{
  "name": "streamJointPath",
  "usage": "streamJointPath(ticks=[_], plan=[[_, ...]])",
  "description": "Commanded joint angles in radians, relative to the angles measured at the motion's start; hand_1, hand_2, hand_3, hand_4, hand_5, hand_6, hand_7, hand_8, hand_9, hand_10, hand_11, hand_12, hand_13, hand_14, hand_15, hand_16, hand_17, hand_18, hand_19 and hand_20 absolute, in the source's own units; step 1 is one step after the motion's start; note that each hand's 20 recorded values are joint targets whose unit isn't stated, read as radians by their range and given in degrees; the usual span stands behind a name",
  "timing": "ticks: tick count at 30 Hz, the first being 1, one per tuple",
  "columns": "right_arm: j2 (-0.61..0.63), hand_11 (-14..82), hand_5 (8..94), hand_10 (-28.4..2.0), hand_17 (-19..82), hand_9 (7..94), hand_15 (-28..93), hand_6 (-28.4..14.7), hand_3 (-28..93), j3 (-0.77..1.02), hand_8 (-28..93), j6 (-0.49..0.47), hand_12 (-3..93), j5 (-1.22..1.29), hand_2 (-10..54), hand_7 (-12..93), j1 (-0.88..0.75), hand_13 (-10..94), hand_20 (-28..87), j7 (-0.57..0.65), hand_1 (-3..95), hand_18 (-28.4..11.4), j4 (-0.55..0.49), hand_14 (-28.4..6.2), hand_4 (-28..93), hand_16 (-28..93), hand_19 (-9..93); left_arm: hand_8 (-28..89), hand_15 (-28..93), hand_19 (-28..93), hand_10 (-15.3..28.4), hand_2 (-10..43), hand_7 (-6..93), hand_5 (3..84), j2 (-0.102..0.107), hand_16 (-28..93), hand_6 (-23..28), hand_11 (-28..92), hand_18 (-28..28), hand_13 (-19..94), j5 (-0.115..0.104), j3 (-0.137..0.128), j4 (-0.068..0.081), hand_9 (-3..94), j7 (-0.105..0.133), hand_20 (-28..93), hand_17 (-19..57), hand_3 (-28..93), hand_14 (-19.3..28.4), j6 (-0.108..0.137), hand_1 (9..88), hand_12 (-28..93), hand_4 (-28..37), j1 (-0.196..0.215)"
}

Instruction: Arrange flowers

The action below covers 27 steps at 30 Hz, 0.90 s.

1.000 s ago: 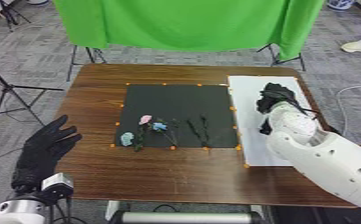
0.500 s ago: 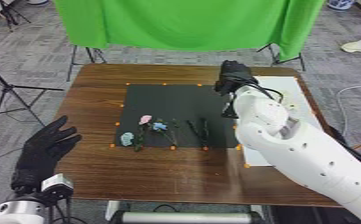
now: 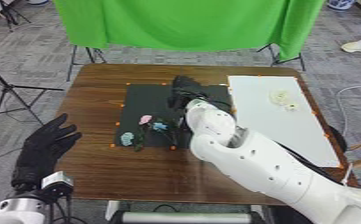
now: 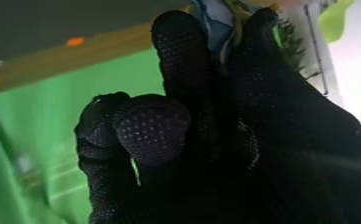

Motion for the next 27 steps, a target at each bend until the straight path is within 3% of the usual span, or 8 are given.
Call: streamJointPath(ticks=[1, 6, 9, 13, 20, 27], plan=[[-0.020, 21.6, 84.5, -9.6, 36, 89.8, 79, -1.0, 82, -0.065, 3, 0.006, 32.7, -0.004, -9.5, 23, 0.015, 78, 34, 0.020, 52.5, -24.2, 0.034, -7.4, -28, 14, 93, -10, 53, 57, 20.3, 4.7, 14.6, 36.1, 0.008, -10, 9.7, 30, 23.6, 25, 0.002, 0.000, 0.014, 34.9, -0.014, 3, -11.6, 81, 26.7, -0.018, 24.0, 10, -20.9, -0.013], [-0.028, 21.7, 84.3, -9.6, 36, 89.7, 79, -1.0, 82, -0.098, 3, 0.024, 32.5, 0.000, -9.5, 23, 0.030, 78, 34, 0.040, 52.3, -24.1, 0.062, -7.5, -28, 14, 93, -10, 53, 57, 20.4, 4.7, 14.6, 36.0, 0.013, -10, 9.7, 30, 23.6, 25, 0.005, 0.010, 0.023, 34.9, -0.024, 3, -11.6, 81, 26.7, -0.035, 24.1, 10, -20.9, -0.040], [-0.029, 21.8, 84.2, -9.6, 36, 89.5, 79, -0.9, 82, -0.118, 3, 0.044, 32.6, 0.012, -9.5, 23, 0.049, 78, 34, 0.052, 52.2, -24.0, 0.071, -7.5, -28, 14, 93, -10, 53, 57, 20.4, 4.7, 14.7, 36.0, 0.016, -10, 9.7, 30, 23.5, 25, 0.004, 0.004, 0.024, 34.9, -0.022, 3, -11.6, 81, 26.7, -0.025, 24.2, 10, -20.9, -0.044], [-0.031, 21.9, 84.1, -9.8, 35, 89.5, 79, -0.9, 82, -0.127, 3, 0.049, 32.4, 0.007, -9.5, 23, 0.059, 78, 34, 0.051, 52.2, -24.1, 0.068, -7.6, -28, 14, 93, -10, 53, 57, 20.4, 4.7, 14.7, 36.0, 0.018, -10, 9.7, 30, 23.6, 25, 0.005, -0.002, 0.024, 34.9, -0.025, 3, -11.6, 81, 26.7, -0.032, 24.1, 10, -20.9, -0.045], [-0.042, 21.6, 83.0, -10.1, 35, 88.7, 79, -1.0, 82, -0.079, 2, -0.004, 32.4, -0.006, -9.5, 23, 0.021, 77, 34, 0.033, 51.2, -23.9, 0.052, -7.5, -28, 14, 93, -10, 53, 57, 20.4, 4.7, 14.8, 36.1, 0.018, -10, 9.7, 30, 23.6, 25, 0.007, 0.005, 0.025, 34.8, -0.033, 3, -11.6, 81, 26.7, -0.035, 24.1, 10, -20.8, -0.048], [-0.046, 19.4, 74.0, -10.5, 32, 81.0, 80, -2.7, 83, -0.041, -2, -0.087, 34.0, -0.020, -9.5, 27, 0.003, 72, 33, 0.030, 48.6, -23.1, 0.036, -7.6, -28, 13, 93, -10, 53, 57, 20.4, 4.6, 14.8, 36.1, 0.012, -10, 9.7, 30, 23.6, 25, 0.009, -0.001, 0.021, 34.9, -0.029, 3, -11.6, 81, 26.7, -0.032, 24.1, 10, -20.7, -0.039]])
